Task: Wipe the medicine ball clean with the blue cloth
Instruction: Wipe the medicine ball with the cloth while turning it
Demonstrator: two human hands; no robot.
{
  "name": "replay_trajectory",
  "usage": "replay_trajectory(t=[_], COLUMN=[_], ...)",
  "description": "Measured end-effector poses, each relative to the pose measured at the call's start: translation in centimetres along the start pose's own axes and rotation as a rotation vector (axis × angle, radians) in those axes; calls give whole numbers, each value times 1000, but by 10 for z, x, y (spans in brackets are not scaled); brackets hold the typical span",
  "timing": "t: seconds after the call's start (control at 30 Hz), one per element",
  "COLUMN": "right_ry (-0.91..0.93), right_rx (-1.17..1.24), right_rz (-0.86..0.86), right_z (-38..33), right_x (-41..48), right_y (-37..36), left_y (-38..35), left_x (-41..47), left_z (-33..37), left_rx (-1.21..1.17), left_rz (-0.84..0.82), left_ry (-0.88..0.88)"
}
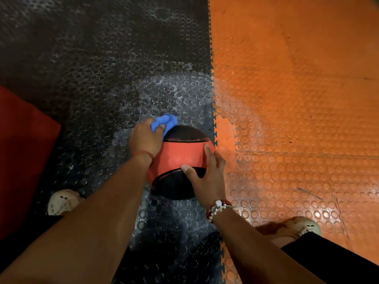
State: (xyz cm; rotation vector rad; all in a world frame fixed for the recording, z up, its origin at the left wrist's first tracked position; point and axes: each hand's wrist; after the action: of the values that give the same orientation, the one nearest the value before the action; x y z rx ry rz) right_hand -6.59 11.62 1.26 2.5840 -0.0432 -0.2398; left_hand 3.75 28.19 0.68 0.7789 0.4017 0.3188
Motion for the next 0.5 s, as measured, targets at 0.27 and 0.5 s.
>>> replay_trajectory(t=[0.27,0.5], right_ry=[15,40], right_rx=[-14,-31], right_rz=[13,-34], right_z=[4,1], right_x=[-4,-3], right_y=[-1,0], left_y=[-9,1], left_x=[-30,23], left_z=[43,26], left_rx=[152,299], left_rz=[-178,-159], left_ry=[-504,-351])
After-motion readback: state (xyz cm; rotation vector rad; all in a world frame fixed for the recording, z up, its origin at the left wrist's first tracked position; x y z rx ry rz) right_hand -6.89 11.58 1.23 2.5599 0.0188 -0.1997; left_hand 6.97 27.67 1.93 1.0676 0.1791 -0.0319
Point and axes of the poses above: each hand's wrist, its own x-axis towards the middle knuckle, its own y-axis out of the back of the hand, z = x × y, and after that the axes turned 8 degrees about y, right-handed
